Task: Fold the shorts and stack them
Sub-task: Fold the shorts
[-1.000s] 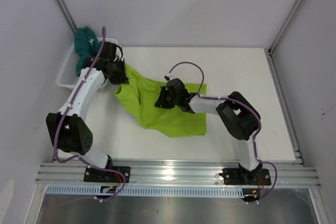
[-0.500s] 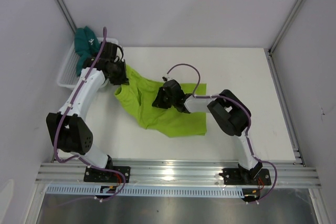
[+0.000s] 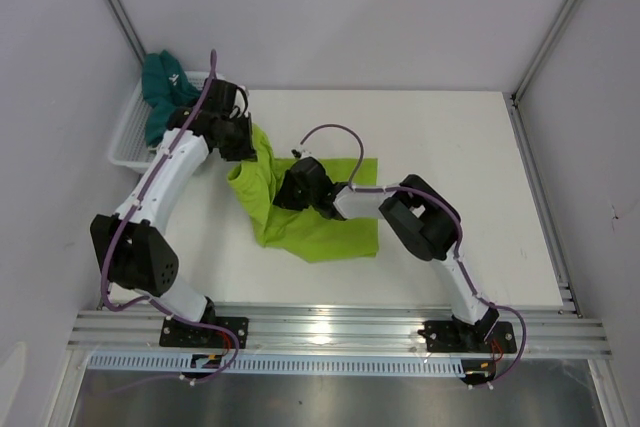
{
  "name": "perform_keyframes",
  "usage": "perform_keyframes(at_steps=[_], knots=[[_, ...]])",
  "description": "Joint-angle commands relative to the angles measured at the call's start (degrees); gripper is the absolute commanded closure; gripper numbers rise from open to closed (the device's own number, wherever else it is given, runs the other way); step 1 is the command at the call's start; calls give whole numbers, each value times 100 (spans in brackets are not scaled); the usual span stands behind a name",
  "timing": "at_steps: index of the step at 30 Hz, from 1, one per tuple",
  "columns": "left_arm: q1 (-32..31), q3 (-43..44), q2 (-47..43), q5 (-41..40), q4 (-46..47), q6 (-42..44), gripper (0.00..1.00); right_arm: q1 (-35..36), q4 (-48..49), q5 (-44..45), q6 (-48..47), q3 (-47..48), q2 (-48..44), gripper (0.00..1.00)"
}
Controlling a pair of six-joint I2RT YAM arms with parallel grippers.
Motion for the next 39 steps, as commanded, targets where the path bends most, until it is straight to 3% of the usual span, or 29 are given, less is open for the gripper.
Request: perform_keyframes(at_steps=[1, 12, 17, 24, 30, 39], knots=[[-177, 267, -64, 117, 155, -238, 100, 32, -353, 144, -61, 142, 57, 88], [-239, 434, 218, -128, 32, -300, 100, -345, -510, -330, -342, 28, -1278, 82], [-239, 566, 227, -225, -55, -300, 100, -688, -800, -585, -377, -236, -1973, 75], [-230, 689, 200, -278, -161, -291, 100, -1470, -1565, -454, -728, -1464, -3063, 68], [-256, 724, 209, -295, -188, -274, 100, -2042, -1978, -58, -1071, -2643, -4197, 52], [-362, 821, 323, -445, -284, -309, 100, -2631, -2506, -76, -1247, -3400, -4664, 51]])
